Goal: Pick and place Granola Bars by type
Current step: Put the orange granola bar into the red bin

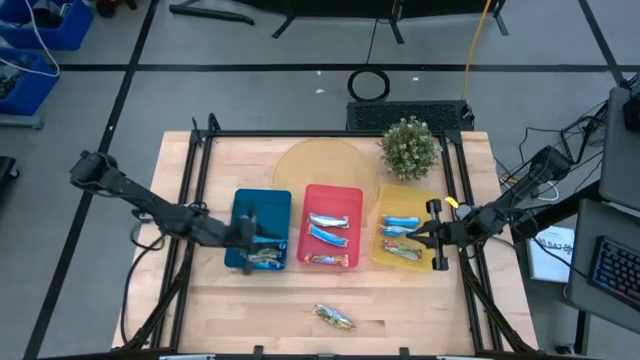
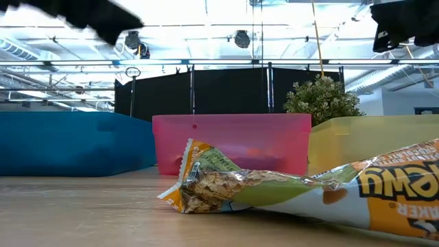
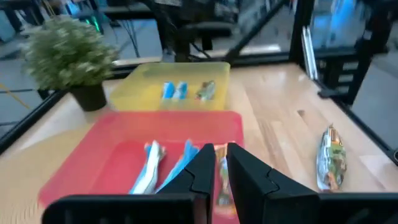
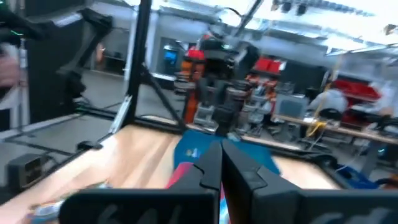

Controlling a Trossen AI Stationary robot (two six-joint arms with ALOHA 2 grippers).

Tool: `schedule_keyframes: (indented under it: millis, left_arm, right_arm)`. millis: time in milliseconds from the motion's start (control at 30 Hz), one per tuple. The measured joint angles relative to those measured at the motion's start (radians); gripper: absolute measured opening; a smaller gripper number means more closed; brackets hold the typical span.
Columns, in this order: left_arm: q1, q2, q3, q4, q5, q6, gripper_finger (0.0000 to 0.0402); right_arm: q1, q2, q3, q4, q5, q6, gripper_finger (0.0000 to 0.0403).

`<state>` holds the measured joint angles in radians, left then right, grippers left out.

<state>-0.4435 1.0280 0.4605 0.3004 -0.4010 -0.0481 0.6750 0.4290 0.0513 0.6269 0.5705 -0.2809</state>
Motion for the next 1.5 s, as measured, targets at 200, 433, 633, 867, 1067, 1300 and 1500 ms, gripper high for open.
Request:
schedule_keyframes:
  millis: [200,433,633,867,1067,1300,1500]
  left_arm:
    - [-0.023,0.383,0.53,-0.442,0.016,0.066,0.0049]
    - [-0.024,0.848,1.14,-1.084,0.186,-0.042,0.0072]
    - [-0.018,1.115,1.454,-1.245,0.368,-0.033,0.0173]
    - [-0.033,1.264,1.593,-1.204,0.446,0.075,0.0271]
    - [-0.033,1.334,1.593,-1.178,0.456,0.072,0.0272]
    - [-0.051,1.374,1.592,-1.167,0.448,0.102,0.0241]
    - [-0.054,1.4,1.585,-1.166,0.427,0.093,0.0215]
  right_arm:
    - [0.0,-0.001,0.01,-0.018,0.058,-0.013,0.0]
    - [0.0,-0.001,0.008,-0.069,0.058,0.062,0.0]
    - [0.001,-0.001,0.008,-0.116,0.058,0.086,0.0]
    - [0.001,-0.001,0.007,-0.116,0.058,0.069,0.0]
    - [0.001,-0.001,0.006,-0.116,0.058,0.06,0.0]
    - [0.001,-0.001,0.006,-0.124,0.057,0.061,0.0]
    - [0.001,0.0,0.006,-0.124,0.057,0.063,0.0]
